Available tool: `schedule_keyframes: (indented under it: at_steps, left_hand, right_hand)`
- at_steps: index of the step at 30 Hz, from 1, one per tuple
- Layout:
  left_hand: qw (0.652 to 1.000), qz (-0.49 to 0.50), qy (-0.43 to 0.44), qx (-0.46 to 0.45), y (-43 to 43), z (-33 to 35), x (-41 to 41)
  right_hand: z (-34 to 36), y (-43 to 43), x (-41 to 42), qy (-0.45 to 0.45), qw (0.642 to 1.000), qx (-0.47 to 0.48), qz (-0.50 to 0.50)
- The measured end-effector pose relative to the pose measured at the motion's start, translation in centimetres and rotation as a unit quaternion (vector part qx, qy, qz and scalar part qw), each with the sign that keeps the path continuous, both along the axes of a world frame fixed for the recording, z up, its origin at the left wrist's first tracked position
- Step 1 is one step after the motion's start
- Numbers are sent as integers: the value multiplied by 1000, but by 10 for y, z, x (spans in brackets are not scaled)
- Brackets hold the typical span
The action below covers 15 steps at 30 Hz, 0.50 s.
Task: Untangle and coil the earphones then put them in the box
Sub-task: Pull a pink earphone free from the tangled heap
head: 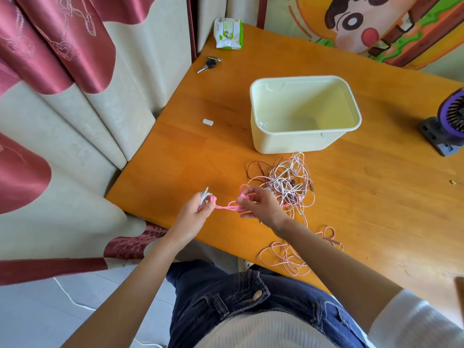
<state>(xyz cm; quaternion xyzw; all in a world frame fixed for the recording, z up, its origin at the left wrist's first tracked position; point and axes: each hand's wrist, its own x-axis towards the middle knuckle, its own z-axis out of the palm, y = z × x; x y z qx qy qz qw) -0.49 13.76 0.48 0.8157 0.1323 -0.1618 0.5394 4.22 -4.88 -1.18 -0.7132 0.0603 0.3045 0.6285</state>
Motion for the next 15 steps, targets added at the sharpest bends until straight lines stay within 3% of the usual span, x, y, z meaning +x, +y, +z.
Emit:
schedule_keyframes:
  at_steps: [6, 15]
  left_hand:
    - [999, 26, -4, 29, -5, -7, 2]
    - [998, 50, 21, 14, -5, -10, 6]
  right_hand:
    - [-2, 10, -6, 50, 998, -30, 7]
    - [6, 15, -7, -83, 993, -60, 60]
